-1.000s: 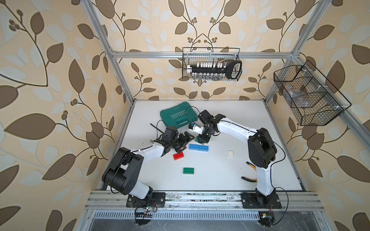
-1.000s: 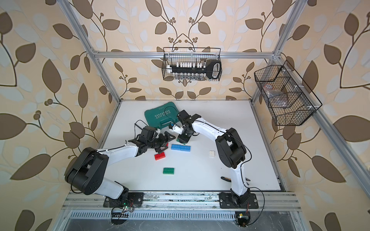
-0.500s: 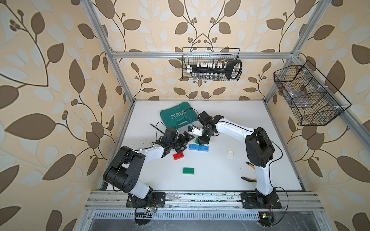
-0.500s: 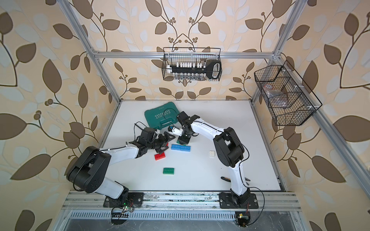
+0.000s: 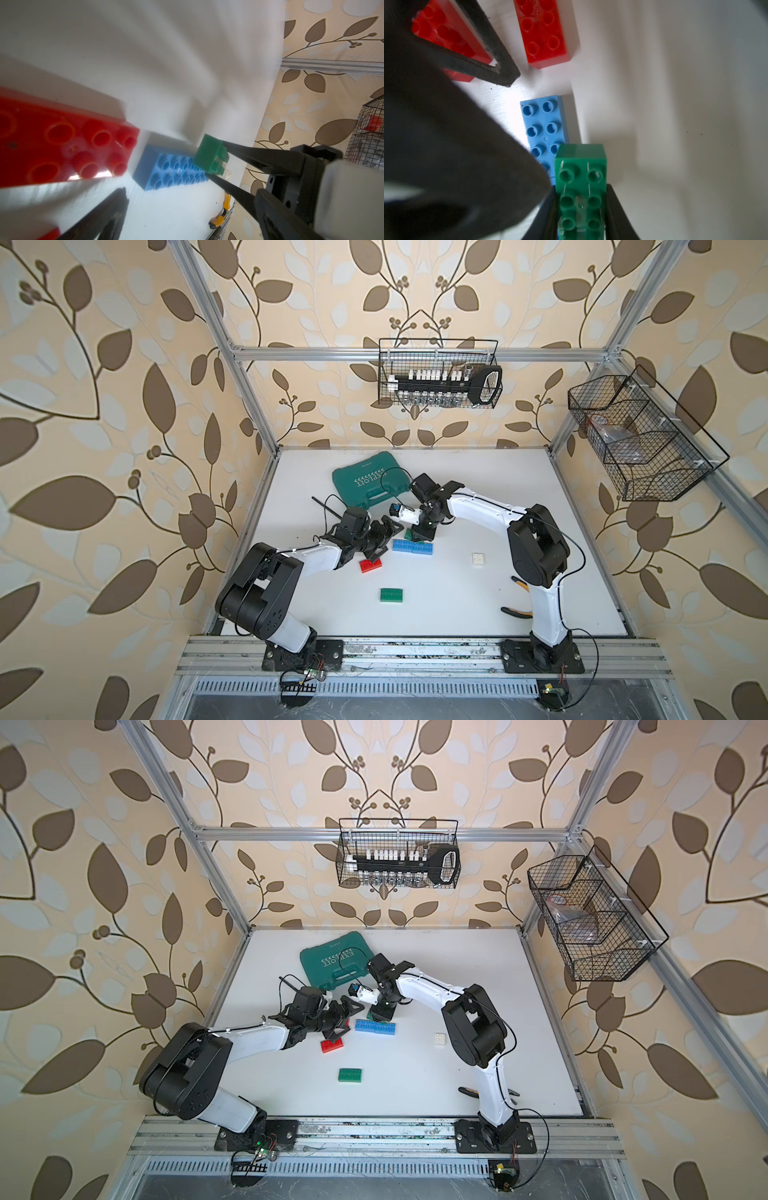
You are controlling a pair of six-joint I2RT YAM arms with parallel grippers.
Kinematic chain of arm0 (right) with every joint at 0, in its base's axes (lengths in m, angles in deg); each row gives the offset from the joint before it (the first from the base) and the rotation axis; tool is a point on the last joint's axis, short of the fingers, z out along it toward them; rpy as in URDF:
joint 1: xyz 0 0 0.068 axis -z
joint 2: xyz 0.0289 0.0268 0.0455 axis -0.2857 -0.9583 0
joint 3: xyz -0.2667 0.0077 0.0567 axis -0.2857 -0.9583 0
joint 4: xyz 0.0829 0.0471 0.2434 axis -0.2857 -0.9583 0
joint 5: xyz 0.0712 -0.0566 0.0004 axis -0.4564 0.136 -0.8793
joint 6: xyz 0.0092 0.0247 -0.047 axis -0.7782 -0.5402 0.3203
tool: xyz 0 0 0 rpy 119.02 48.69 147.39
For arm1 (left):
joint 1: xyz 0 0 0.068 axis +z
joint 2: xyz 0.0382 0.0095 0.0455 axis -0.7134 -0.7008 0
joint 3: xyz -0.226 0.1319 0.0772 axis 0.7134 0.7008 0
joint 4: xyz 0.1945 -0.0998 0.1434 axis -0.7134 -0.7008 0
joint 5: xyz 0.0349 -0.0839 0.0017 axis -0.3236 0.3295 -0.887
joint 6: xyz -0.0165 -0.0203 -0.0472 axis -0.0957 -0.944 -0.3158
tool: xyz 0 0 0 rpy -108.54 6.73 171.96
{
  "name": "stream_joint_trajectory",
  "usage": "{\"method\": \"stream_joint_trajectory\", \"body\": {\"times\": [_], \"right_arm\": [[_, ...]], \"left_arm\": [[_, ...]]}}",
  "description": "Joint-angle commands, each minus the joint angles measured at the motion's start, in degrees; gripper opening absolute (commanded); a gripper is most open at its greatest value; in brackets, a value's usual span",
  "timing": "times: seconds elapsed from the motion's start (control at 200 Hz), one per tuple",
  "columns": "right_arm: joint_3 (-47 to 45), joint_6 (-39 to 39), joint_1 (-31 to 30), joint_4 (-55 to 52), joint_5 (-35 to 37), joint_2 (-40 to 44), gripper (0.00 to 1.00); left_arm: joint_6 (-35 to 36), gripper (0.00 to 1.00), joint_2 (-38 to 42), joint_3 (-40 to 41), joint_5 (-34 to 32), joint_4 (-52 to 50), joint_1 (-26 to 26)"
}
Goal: Assemble a small pinwheel with lego
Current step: Assemble the lego brick with the lego brick.
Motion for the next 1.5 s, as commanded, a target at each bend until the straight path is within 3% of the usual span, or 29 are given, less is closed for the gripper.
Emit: {"method": "stream_joint_trajectory", "body": {"times": [0.0,0.565,0.905,1.23,1.495], "right_arm": [[-2.0,1.5,-0.5,-0.5,-0.7,-0.4,0.28],[-3.8,0.6,-1.2,0.2,-0.6,-0.6,0.27],[-5.0,2.6,-0.9,-0.6,3.2,-1.6,0.22],[-7.0,7.0,-0.7,-0.3,1.8,0.1,0.18],[-9.5,7.7,-2.1,1.1,-0.4,-0.1,0.18]], "left_arm": [[-0.1,0.98,1.0,0.5,-0.2,1.8,0.5],[0.2,0.98,2.6,2.0,-1.1,1.5,0.6],[0.2,0.98,-1.7,2.4,-1.7,3.6,0.2],[1.3,0.97,-4.5,0.7,-2.3,3.8,-1.0],[0.5,0.95,0.1,3.5,-4.0,6.2,-1.0]]}}
